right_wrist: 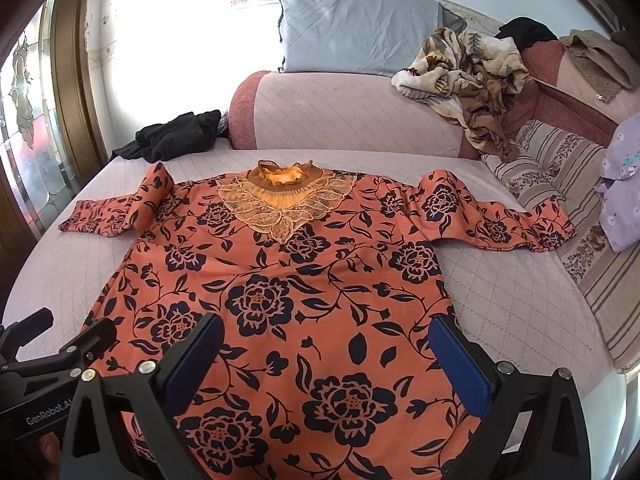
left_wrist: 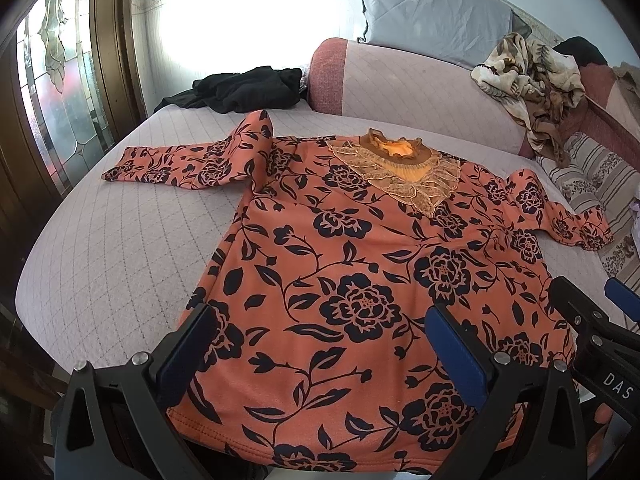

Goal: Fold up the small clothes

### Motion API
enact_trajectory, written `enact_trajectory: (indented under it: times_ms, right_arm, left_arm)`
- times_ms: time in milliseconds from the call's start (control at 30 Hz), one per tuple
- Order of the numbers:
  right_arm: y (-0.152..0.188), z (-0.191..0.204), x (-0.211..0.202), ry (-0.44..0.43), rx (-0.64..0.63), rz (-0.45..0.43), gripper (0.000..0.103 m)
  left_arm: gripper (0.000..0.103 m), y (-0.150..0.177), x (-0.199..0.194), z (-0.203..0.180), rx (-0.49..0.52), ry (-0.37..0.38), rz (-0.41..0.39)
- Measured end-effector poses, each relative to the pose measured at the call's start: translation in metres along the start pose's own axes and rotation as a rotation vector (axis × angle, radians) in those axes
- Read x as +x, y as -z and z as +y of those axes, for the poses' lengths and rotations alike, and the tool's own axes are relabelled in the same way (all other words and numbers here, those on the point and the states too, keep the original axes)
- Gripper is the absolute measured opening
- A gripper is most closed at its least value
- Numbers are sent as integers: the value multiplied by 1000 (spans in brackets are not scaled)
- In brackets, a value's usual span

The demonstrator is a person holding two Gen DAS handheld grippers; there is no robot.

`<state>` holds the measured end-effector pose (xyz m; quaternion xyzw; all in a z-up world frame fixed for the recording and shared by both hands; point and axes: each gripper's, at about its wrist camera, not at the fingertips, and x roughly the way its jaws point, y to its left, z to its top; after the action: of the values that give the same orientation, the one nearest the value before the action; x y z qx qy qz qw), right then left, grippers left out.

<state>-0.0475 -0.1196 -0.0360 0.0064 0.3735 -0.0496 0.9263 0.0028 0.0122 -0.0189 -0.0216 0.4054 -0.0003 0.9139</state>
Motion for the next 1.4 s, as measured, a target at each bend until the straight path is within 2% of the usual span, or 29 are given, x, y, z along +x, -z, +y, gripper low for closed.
enact_trajectory:
  times_ms: [1400]
  right_arm:
    - [-10, 3, -1, 11, -6, -2, 103]
  left_arm:
    - [103, -5, -2, 1, 4, -7, -5]
